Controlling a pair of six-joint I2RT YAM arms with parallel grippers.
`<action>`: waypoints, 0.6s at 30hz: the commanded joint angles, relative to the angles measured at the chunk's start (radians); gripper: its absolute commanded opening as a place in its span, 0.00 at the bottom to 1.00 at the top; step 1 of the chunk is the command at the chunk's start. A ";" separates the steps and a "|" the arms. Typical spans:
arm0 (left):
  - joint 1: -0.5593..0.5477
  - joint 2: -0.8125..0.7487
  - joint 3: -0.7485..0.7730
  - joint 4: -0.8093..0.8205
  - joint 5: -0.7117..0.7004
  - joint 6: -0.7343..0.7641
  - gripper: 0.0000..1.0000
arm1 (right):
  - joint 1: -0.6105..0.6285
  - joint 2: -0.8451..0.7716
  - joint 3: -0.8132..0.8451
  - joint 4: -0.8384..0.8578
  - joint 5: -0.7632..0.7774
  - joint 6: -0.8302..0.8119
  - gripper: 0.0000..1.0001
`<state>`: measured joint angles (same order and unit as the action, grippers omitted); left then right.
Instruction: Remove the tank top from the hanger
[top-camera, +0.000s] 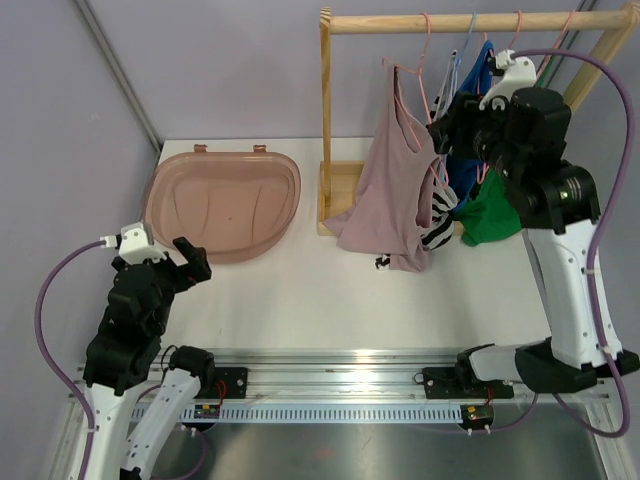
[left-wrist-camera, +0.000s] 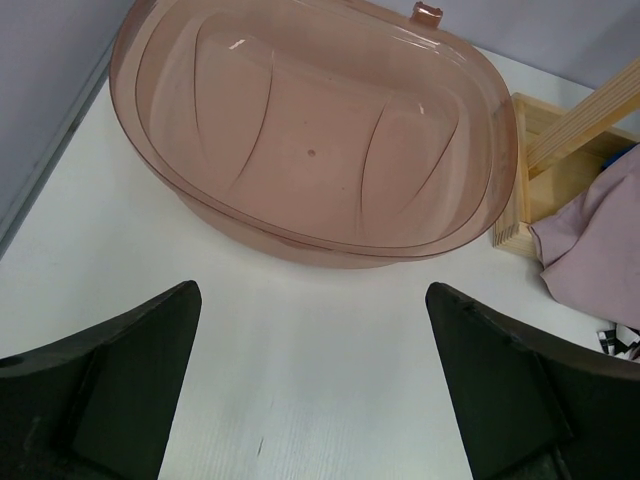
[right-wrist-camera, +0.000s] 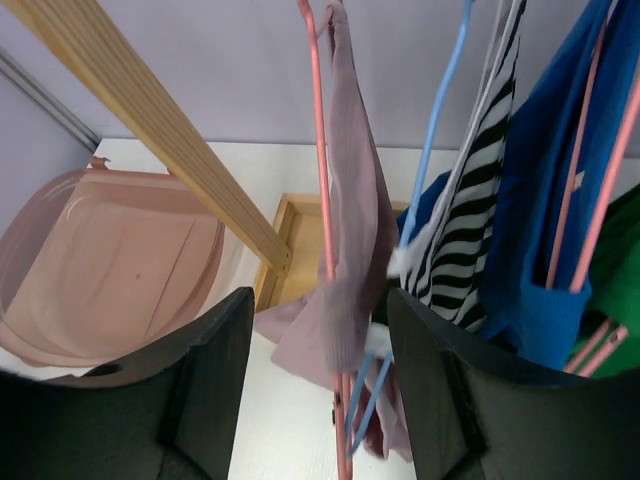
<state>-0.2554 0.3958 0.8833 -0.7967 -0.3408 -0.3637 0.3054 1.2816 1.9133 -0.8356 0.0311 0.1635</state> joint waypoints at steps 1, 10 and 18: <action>-0.005 0.018 -0.009 0.068 0.046 0.008 0.99 | 0.004 0.083 0.131 0.003 -0.005 -0.067 0.63; -0.036 0.032 -0.007 0.059 0.039 0.005 0.99 | 0.006 0.309 0.341 -0.065 0.012 -0.105 0.48; -0.044 0.029 -0.004 0.057 0.039 0.005 0.99 | 0.006 0.397 0.429 -0.115 -0.007 -0.114 0.27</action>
<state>-0.2920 0.4236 0.8745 -0.7902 -0.3145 -0.3634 0.3054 1.6718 2.2883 -0.9333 0.0345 0.0689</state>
